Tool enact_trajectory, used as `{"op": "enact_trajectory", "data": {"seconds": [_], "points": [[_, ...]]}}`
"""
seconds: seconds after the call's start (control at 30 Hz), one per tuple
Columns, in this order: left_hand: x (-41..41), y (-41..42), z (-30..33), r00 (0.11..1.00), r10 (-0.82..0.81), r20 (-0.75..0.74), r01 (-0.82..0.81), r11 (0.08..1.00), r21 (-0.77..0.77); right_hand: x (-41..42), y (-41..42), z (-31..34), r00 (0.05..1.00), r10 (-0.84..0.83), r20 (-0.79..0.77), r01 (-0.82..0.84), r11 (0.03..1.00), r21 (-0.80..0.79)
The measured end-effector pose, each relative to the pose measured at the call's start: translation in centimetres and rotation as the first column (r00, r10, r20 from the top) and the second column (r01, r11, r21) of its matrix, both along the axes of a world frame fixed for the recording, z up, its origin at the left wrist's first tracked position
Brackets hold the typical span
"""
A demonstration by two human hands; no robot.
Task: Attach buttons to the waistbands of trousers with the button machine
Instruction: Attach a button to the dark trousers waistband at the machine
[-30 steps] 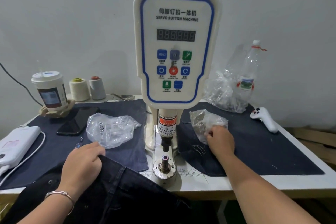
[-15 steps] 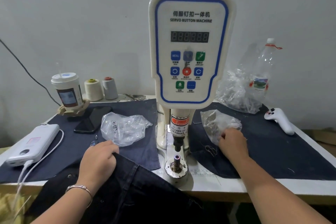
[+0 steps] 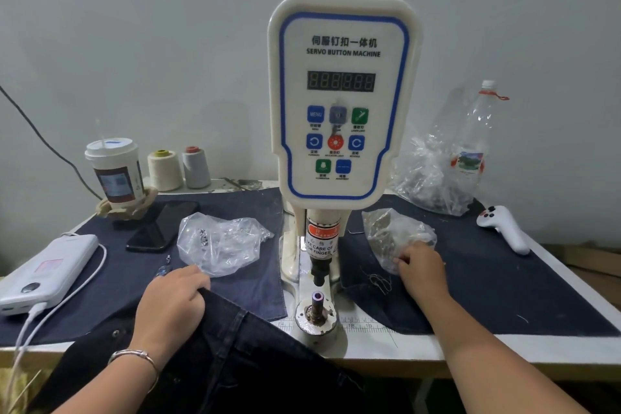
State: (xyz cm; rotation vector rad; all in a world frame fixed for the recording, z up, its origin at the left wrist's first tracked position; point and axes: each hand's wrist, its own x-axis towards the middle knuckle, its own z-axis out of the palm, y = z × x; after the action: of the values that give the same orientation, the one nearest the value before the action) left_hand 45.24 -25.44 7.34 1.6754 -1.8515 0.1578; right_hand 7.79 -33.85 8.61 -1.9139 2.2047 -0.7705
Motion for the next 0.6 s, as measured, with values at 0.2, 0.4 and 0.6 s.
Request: {"op": "enact_trajectory", "data": {"seconds": [0.2,0.4,0.6], "points": [[-0.21,0.08,0.01,0.999,0.033,0.039,-0.033,0.999,0.001,0.11,0.04,-0.1,0.999,-0.03,-0.028,0.029,0.999,-0.035],[-0.13,0.07,-0.04,0.998,0.037,0.041,-0.037,0.999,0.01,0.37,-0.25,-0.25,0.998,-0.052,-0.035,0.052,0.999,-0.011],[-0.3,0.13,0.22,0.999,0.038,0.024,-0.039,0.999,0.029,-0.08,-0.44,-0.39,0.999,-0.032,0.043,0.032,0.999,-0.003]]}}
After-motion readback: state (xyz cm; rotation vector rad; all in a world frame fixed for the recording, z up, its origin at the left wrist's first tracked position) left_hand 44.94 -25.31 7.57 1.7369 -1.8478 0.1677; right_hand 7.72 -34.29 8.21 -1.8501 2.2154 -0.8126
